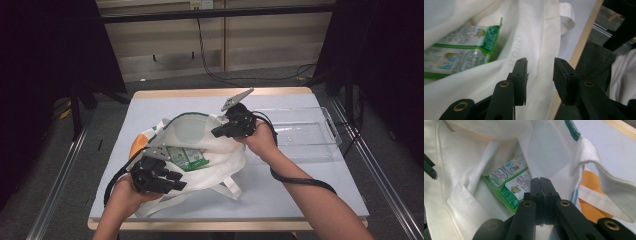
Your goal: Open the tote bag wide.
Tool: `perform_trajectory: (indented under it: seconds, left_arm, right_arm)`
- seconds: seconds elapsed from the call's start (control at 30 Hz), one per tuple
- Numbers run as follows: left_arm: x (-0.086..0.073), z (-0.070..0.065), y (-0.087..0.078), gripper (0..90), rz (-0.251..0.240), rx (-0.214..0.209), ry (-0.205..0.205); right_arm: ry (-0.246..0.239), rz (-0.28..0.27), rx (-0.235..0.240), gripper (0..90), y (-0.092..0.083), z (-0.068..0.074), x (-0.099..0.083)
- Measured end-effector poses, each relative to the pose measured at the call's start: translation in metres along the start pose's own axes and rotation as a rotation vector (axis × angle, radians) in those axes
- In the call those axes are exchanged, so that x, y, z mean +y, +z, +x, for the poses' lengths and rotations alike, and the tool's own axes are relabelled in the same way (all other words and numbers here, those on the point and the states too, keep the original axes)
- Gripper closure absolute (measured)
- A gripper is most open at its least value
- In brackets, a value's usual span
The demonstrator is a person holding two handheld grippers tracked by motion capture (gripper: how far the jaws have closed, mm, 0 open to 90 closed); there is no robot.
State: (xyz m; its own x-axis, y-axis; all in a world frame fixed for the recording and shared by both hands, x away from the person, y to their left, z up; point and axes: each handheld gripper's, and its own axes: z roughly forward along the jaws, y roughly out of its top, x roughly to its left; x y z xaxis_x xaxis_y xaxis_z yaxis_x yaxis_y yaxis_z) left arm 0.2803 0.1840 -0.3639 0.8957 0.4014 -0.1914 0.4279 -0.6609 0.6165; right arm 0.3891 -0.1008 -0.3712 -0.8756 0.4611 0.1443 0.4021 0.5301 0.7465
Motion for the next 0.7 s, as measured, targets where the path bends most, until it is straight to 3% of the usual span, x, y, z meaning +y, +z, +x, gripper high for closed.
perform_trajectory:
  seconds: [0.13,0.27,0.4,0.5,0.6,0.67,0.7]
  left_arm:
    - [0.003,0.006,-0.002,66.7,-0.017,0.049,-0.031]
    - [0.005,0.016,-0.003,74.2,-0.042,0.165,-0.082]
    - [0.008,0.023,0.002,79.7,-0.025,0.237,-0.097]
    - [0.01,0.025,0.009,82.5,-0.033,0.25,-0.114]
    - [0.012,0.026,0.015,83.5,-0.013,0.259,-0.099]
    - [0.013,0.027,0.019,85.7,0.008,0.25,-0.085]
    - [0.013,0.027,0.021,85.8,0.004,0.24,-0.099]
  right_arm:
    - [0.003,0.001,-0.001,89.4,0.001,0.001,0.0]
    - [0.002,0.0,-0.003,89.4,0.001,0.001,0.0]
    - [0.0,-0.001,-0.001,89.3,0.001,0.001,0.001]
    - [0.001,-0.001,-0.002,89.4,0.002,0.002,0.001]
    - [0.0,-0.003,-0.001,89.4,0.002,0.002,0.001]
    - [0.0,-0.002,0.001,89.4,0.001,0.002,0.0]
    - [0.0,-0.002,0.001,89.4,0.001,0.002,0.0]
